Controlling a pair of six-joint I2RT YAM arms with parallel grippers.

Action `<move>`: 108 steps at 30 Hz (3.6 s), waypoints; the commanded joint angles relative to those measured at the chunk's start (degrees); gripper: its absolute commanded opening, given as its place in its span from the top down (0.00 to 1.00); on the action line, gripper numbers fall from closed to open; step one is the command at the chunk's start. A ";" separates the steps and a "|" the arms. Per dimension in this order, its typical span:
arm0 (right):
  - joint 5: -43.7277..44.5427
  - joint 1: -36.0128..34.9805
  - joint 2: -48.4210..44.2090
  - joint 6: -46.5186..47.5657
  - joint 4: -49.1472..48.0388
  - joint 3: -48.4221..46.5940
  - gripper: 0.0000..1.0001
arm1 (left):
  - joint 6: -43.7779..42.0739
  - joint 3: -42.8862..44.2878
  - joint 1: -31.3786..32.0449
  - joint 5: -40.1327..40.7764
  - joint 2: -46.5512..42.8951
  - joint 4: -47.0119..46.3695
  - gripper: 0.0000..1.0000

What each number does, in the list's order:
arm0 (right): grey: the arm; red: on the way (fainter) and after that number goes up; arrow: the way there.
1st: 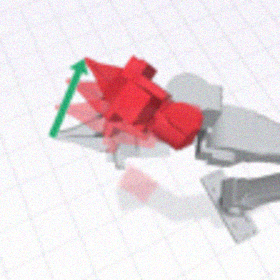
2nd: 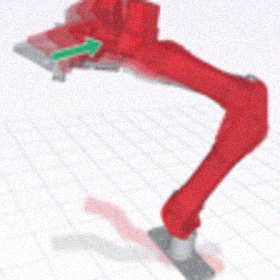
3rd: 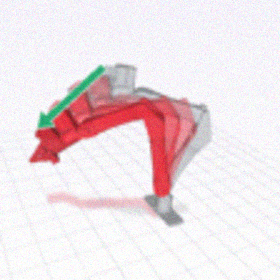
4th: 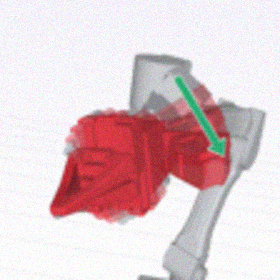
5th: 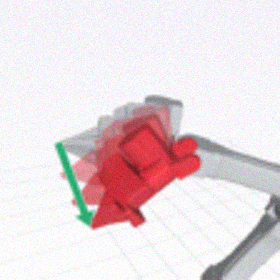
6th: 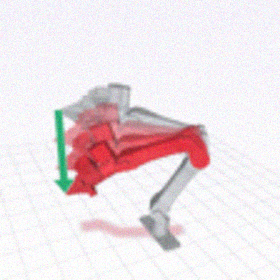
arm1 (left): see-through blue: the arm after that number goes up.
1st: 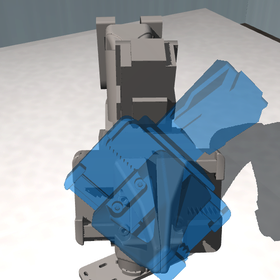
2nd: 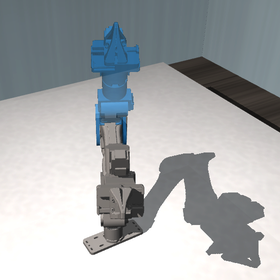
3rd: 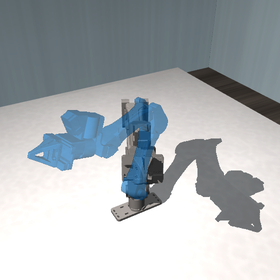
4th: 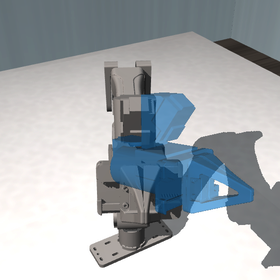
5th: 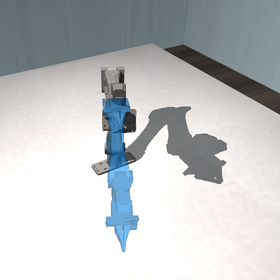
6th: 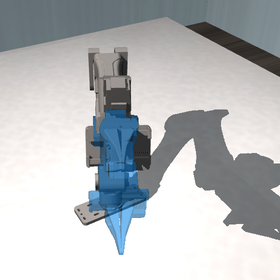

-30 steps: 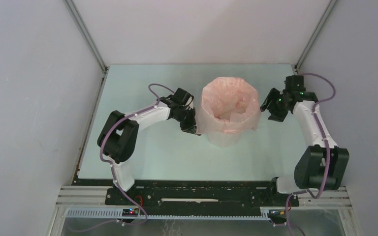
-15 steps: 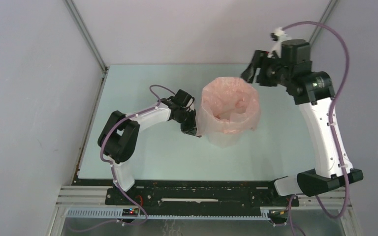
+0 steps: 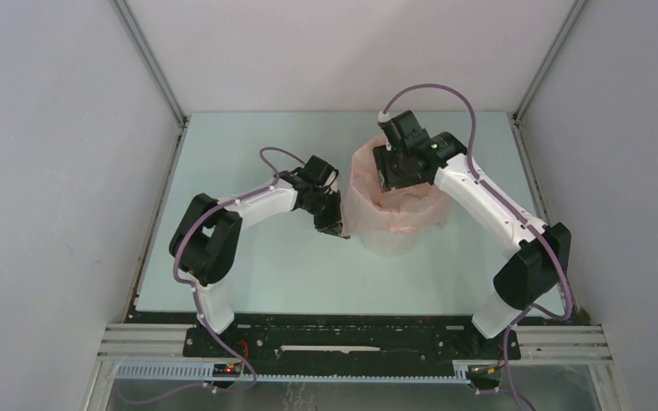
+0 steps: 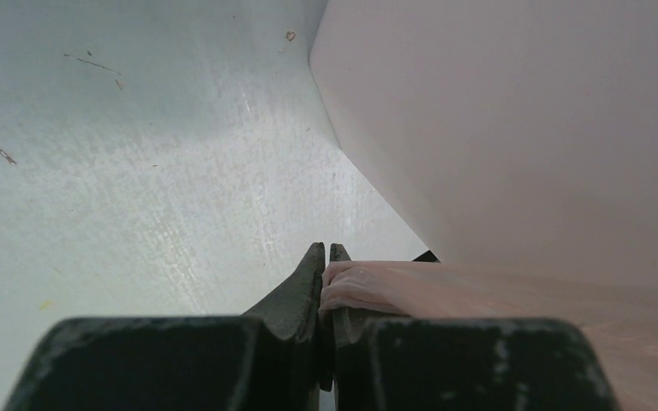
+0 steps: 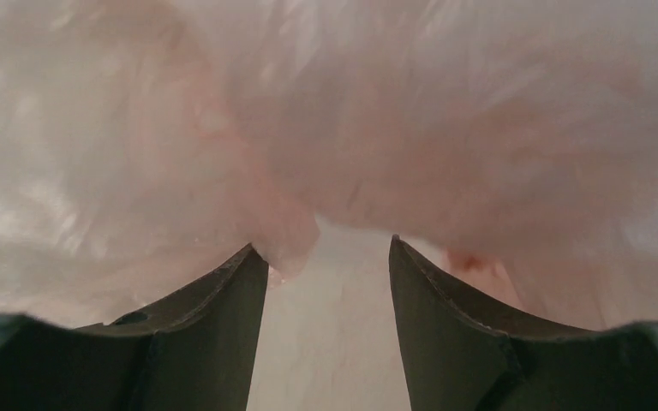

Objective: Put the trash bags into the trash bin

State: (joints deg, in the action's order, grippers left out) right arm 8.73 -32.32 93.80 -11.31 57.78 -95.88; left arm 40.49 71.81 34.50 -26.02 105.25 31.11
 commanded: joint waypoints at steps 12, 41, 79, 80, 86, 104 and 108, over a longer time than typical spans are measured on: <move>3.38 -1.12 -4.49 0.64 -16.65 7.47 0.22 | -0.56 1.93 1.09 1.37 -4.21 0.89 0.90; 0.70 -1.52 -4.78 -2.30 -14.89 20.40 0.24 | -1.47 4.91 1.08 0.01 -3.04 2.37 0.89; -2.05 -1.59 -2.14 -7.11 -19.66 23.32 0.22 | -4.04 4.99 0.99 0.50 -3.04 3.69 0.87; -2.48 -1.67 -1.56 -7.29 -20.60 23.28 0.21 | -4.02 5.12 1.01 0.46 -3.06 3.69 0.87; -4.56 -1.69 3.67 -8.88 -20.79 19.32 0.22 | -3.88 5.99 1.01 0.31 -3.37 3.94 0.86; -1.31 0.30 -2.88 -6.67 -9.84 9.68 0.19 | -7.16 4.88 0.96 4.29 -4.95 4.83 0.71; -2.48 0.50 -4.14 -6.36 -8.18 9.55 0.19 | -7.35 4.60 0.15 5.16 -6.18 4.92 0.67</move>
State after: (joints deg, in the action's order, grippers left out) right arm 6.98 -32.27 92.90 -18.31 46.72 -84.62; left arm 35.07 74.52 35.11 -22.59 103.59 35.62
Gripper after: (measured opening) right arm 0.806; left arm 0.315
